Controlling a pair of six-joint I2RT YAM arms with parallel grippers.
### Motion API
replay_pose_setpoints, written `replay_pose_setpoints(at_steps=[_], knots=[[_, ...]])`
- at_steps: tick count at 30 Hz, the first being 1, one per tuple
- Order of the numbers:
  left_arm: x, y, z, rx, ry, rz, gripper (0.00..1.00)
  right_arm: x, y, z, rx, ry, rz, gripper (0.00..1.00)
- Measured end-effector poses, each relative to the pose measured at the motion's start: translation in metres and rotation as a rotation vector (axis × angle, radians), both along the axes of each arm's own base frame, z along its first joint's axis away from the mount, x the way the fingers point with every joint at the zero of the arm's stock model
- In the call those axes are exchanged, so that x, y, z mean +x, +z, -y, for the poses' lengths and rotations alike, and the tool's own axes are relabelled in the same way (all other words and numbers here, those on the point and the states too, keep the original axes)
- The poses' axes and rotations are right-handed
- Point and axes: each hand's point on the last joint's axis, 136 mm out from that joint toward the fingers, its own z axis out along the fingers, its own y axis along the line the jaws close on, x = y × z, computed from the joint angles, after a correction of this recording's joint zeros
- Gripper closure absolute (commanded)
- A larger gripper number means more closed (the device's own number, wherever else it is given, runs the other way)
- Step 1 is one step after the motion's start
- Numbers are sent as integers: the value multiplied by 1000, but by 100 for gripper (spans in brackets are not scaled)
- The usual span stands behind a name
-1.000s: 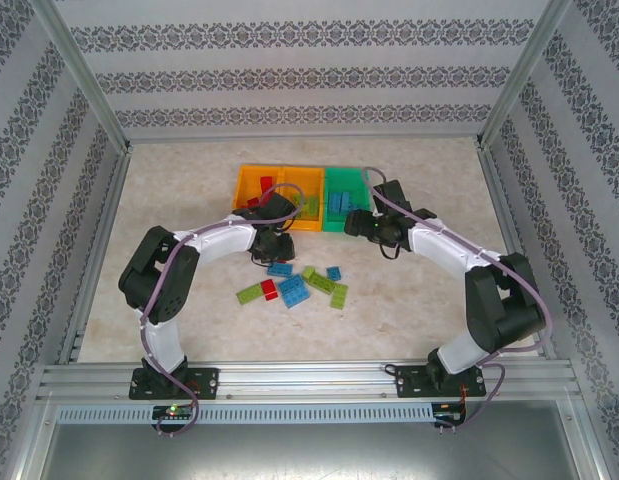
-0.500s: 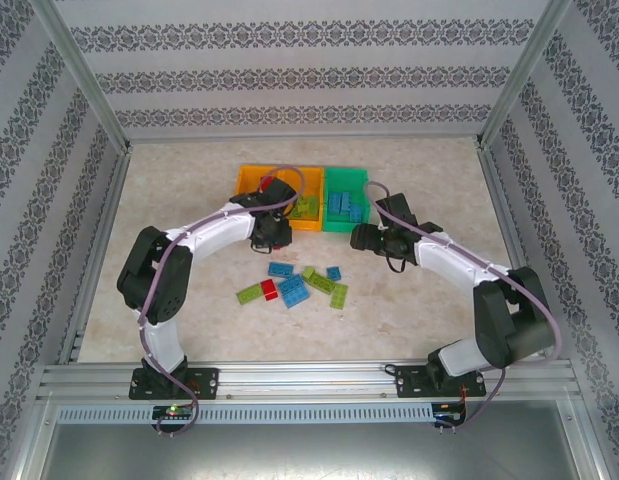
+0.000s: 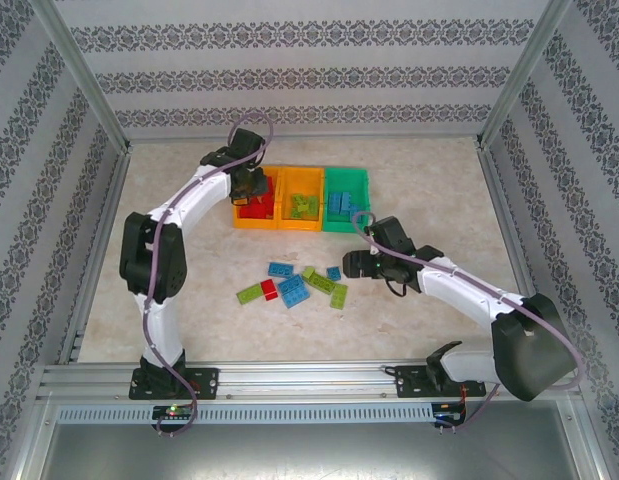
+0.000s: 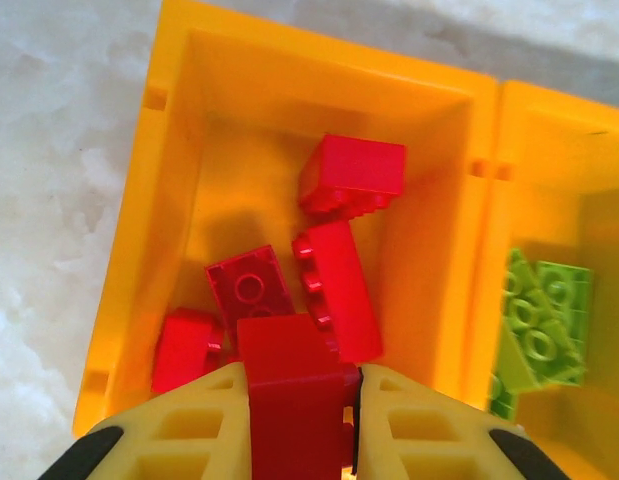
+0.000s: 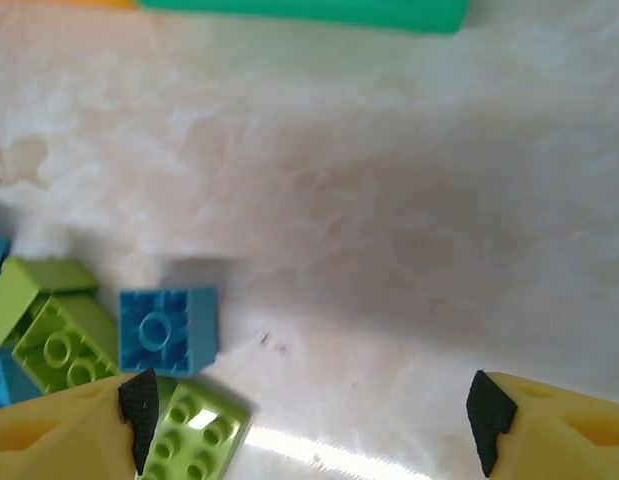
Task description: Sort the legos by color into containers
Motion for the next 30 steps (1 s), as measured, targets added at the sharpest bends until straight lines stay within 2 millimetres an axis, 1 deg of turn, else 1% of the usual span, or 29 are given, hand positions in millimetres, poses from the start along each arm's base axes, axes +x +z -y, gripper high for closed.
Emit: replay_pose_setpoints(at_steps=[3,6,10,13,14,17,21,25,28,30], knots=[[6,-22,-3,15,-3,-43,74,-15,-6,-9,-15,37,-36,17],[8,-33,-5,25,-7,-65,67,-29,-16,-17,-27,49,-93,18],[9,-34,-7,31,-11,-66,58,-47,-26,-33,-22,53,-151,19],[10,-33,-8,31,-14,-63,47,-59,-30,-43,-18,57,-179,20],[10,-33,-8,30,-15,-63,45,-62,-32,-45,-18,58,-187,20],[7,-33,-7,22,-17,-59,40,-66,-38,-47,-24,47,-212,21],[-7,-29,-8,3,-26,-62,38,-68,-52,-44,-53,20,-256,21],[-21,-24,-9,-14,-29,-64,37,-66,-54,-46,-72,-9,-282,21],[-25,-21,-9,-24,-31,-54,37,-65,-55,-46,-92,-33,-293,21],[-28,-20,-10,-24,-31,-51,37,-65,-56,-47,-102,-48,-291,22]])
